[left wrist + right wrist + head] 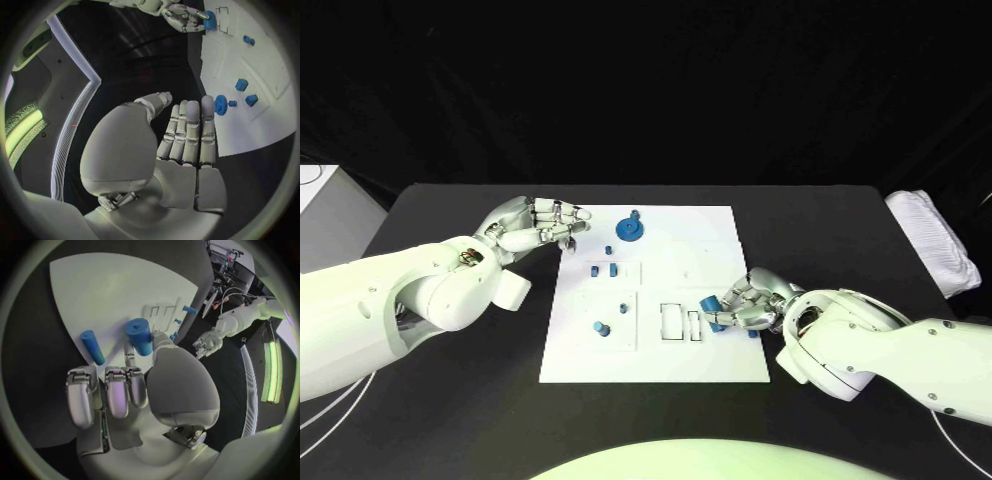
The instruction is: Assemble the parts on the task board
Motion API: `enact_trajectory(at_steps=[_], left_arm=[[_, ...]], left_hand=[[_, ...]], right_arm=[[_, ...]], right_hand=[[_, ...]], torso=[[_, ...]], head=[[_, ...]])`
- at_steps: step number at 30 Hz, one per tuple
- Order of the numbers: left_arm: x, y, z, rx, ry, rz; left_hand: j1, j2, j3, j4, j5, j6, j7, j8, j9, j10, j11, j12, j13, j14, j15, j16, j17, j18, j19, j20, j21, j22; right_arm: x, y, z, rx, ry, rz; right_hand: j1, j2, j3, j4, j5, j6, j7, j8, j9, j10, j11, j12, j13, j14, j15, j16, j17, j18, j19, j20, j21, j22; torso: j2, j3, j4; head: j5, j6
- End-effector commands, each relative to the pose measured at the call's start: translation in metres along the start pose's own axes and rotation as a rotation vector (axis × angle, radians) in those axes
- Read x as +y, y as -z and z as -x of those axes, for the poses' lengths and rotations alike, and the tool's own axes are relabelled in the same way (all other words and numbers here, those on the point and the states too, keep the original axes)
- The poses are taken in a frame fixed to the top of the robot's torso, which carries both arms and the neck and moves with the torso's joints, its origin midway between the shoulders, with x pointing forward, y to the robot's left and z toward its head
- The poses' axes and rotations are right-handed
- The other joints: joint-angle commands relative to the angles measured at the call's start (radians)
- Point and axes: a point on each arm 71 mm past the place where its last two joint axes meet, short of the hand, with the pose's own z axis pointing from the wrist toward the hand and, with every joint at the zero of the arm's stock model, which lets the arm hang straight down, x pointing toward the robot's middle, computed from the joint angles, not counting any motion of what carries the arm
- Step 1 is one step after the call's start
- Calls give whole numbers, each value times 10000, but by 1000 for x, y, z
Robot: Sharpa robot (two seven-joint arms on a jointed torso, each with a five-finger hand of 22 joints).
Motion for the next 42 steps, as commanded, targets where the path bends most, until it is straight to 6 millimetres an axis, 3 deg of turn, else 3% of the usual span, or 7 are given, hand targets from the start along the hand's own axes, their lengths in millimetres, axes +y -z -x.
enact_trajectory(at_steps=[1,2,4,10,14,28,42], left_arm=[[-2,-1,-3,225,146,-173],[-2,-1,-3,227,147,-174],[-2,-1,-3,238,151,-177],[-1,-1,-4,226,114,-162],[-2,-2,-4,227,79,-153],[-2,-2,-5,273,74,-166],[-2,-1,-5,282,77,-141]], left_hand=[[79,-1,7,-47,58,-38,-19,26,-11,-83,-5,51,4,-91,3,21,15,142,69,12,-42,-8],[79,-1,7,-47,58,-38,-19,26,-11,-83,-5,51,4,-91,3,21,15,142,69,12,-42,-8],[79,-1,7,-47,58,-38,-19,26,-11,-83,-5,51,4,-91,3,21,15,142,69,12,-42,-8],[90,-5,9,-56,58,-40,-18,28,-13,-94,-3,52,3,-97,4,21,16,141,69,11,-40,-6],[97,-5,11,-60,58,-42,-17,30,-14,-102,-1,53,2,-101,5,22,16,141,69,10,-39,-4],[97,-5,11,-60,58,-42,-17,30,-14,-102,-1,53,2,-101,5,22,16,141,69,10,-39,-4],[97,-5,11,-60,58,-42,-17,30,-14,-102,-1,53,2,-101,5,22,16,141,69,10,-39,-4]], right_arm=[[6,2,4,-217,-941,192],[8,3,5,-199,-1010,241],[11,4,6,-48,-1217,301],[18,3,1,555,-1474,424],[25,0,-7,1112,-1331,498],[41,-9,-25,1564,-547,722],[44,-13,-29,1377,-211,810]], right_hand=[[93,-107,442,-44,54,267,-195,66,-5,805,-93,21,2312,1023,-101,51,2543,-66,1051,-83,69,2627],[93,-107,442,-44,54,267,-195,66,-5,805,-93,21,2312,1023,-101,51,2543,-66,1051,-83,69,2627],[-106,-396,1159,-47,49,337,-190,49,-86,812,-97,15,2323,1022,-100,49,2538,-66,1051,-95,69,2627],[-250,-578,1621,-64,152,342,-185,47,-120,800,-89,-18,2308,1020,-98,46,2531,-66,1051,-90,69,2627],[-504,-736,1958,-61,-205,356,-168,70,-133,785,-73,-58,2289,1020,-83,44,2529,-66,1051,-79,69,2627],[-975,-990,2236,-68,-1019,366,-147,133,-134,794,-50,-66,2302,1030,-63,60,2573,-66,1051,-58,69,2627],[-1234,-1042,2139,-62,-1838,358,-137,189,-129,801,-38,-70,2314,1031,-54,61,2577,-66,1051,-47,69,2627]], torso=[[-3,-1,1],[3,-4,0],[15,-7,1],[22,-6,8],[28,-3,8],[31,1,8],[24,2,5]], head=[[10,11],[7,18],[-37,32],[-45,42],[-14,34],[48,3],[57,-22]])
